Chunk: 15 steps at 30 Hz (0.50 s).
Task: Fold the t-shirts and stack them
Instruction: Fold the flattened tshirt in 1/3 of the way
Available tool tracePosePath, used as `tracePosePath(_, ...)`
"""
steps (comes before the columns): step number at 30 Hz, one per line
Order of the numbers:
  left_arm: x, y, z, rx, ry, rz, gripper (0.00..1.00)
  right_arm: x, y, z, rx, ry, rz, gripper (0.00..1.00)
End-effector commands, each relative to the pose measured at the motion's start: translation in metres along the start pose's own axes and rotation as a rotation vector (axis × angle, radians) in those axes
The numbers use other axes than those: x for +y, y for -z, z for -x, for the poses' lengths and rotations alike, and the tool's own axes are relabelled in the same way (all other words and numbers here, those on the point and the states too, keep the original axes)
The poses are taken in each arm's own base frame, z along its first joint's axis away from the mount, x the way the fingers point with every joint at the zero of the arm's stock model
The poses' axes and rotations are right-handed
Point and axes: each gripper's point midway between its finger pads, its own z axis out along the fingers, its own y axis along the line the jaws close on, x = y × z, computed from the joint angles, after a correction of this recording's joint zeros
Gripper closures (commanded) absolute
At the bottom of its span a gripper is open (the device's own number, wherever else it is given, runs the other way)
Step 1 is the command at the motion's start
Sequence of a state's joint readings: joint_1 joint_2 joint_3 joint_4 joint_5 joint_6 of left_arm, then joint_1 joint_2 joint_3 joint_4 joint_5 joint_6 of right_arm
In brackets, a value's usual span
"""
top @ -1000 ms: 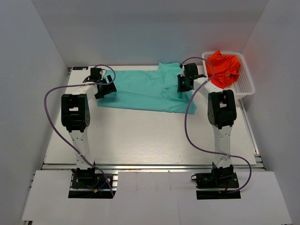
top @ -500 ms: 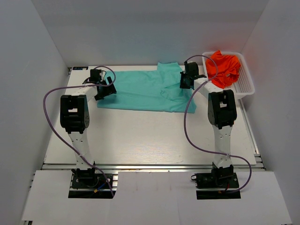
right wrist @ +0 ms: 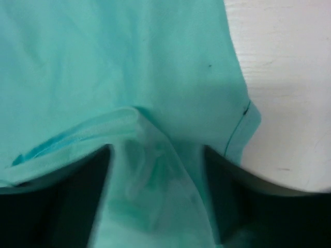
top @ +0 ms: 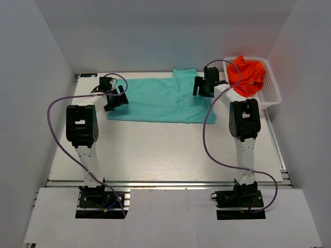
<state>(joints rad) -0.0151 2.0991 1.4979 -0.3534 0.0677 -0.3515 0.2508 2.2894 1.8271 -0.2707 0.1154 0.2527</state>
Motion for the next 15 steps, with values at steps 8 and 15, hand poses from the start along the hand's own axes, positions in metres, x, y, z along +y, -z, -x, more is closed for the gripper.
tracePosePath(8, -0.014, 0.034, 0.012, -0.029, -0.008, -0.047, 0.00, 0.035, 0.105, -0.023, -0.082, 0.014, 0.275, 0.10)
tracePosePath(15, -0.008, 0.029, -0.007, 0.015, -0.005, -0.041, 0.00, 0.039, 0.098, -0.069, 0.060, -0.007, 0.337, 0.10)
